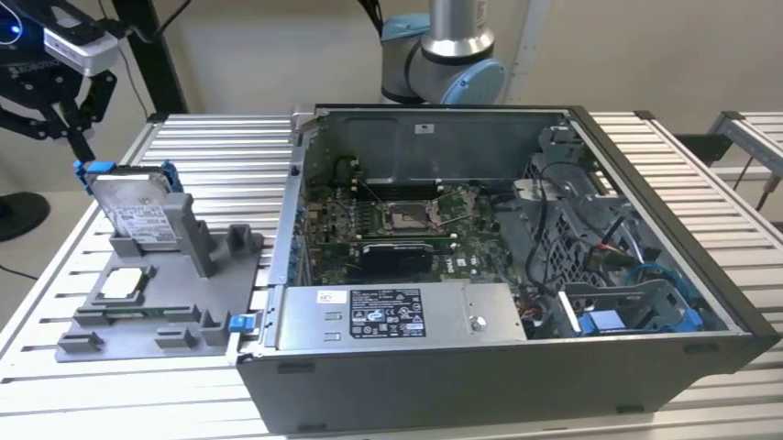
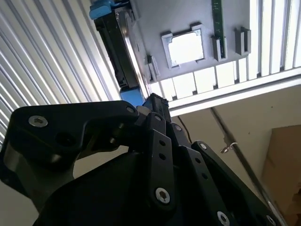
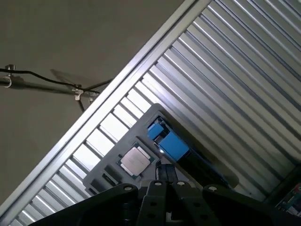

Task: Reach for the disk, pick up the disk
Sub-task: 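Pick up the disk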

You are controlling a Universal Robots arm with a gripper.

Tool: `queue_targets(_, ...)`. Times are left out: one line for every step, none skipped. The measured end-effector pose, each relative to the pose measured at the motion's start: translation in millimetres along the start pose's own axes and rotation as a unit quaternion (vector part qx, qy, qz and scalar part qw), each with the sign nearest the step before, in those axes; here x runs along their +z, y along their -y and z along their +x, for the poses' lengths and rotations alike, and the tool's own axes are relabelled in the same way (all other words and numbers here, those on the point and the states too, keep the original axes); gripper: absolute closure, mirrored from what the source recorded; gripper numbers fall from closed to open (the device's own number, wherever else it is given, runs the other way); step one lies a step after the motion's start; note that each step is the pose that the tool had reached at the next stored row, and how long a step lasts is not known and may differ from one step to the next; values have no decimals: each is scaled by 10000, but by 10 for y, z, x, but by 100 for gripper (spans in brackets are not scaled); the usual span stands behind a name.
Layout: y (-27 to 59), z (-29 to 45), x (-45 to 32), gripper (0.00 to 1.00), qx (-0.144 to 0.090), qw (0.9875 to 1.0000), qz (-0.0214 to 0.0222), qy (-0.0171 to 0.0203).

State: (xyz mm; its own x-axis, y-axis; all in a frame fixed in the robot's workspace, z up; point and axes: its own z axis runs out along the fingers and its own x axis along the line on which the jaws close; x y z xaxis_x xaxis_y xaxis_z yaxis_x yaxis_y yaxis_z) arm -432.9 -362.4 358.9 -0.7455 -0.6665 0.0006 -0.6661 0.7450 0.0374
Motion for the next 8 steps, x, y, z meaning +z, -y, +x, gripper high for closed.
queue_targets(0,0,0,100,-35,10000,0,-1)
queue_targets(0,0,0,100,-70,10000,0,-2)
queue_targets(0,0,0,100,-106,9999,0,-4)
queue_targets(0,0,0,100,-141,9999,0,-6)
queue_targets(0,0,0,100,-180,9998,0,-7)
queue_targets(0,0,0,100,-221,9998,0,-9)
queue_targets(0,0,0,100,-265,9996,1,-11)
queue_targets(0,0,0,100,-319,9995,2,-13)
